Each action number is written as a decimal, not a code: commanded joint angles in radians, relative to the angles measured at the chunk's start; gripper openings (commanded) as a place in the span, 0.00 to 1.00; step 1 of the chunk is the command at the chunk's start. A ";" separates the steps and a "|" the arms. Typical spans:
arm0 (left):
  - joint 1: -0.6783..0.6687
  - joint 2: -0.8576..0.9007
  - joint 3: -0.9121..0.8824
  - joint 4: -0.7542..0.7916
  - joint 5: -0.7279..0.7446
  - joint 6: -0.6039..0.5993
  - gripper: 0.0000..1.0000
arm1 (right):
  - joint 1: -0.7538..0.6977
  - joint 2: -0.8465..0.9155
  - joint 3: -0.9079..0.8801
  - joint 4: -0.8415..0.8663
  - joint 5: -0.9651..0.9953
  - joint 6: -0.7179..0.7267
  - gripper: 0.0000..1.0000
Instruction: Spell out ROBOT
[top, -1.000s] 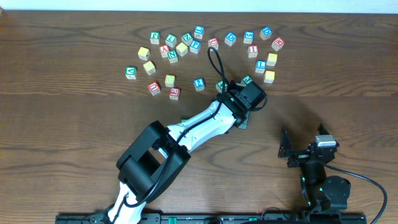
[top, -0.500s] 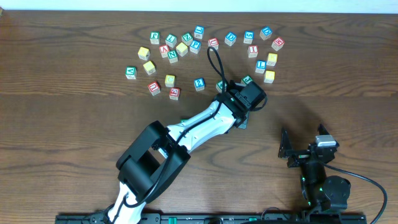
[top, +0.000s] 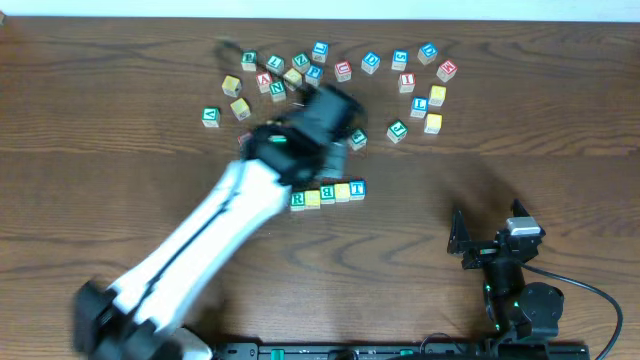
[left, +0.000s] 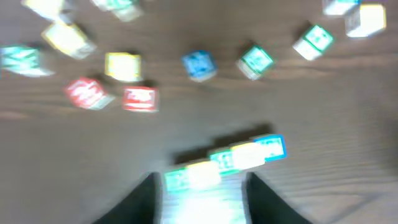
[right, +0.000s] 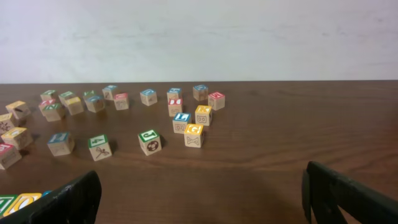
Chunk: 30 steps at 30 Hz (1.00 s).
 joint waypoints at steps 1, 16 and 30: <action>0.089 -0.110 0.011 -0.059 -0.035 0.060 0.60 | 0.004 -0.006 -0.003 -0.003 0.001 -0.015 0.99; 0.362 -0.312 0.011 -0.235 -0.037 0.062 1.00 | 0.004 -0.006 -0.003 -0.003 0.001 -0.015 0.99; 0.362 -0.307 0.010 -0.235 -0.037 0.062 1.00 | 0.004 -0.006 -0.003 -0.003 0.001 -0.015 0.99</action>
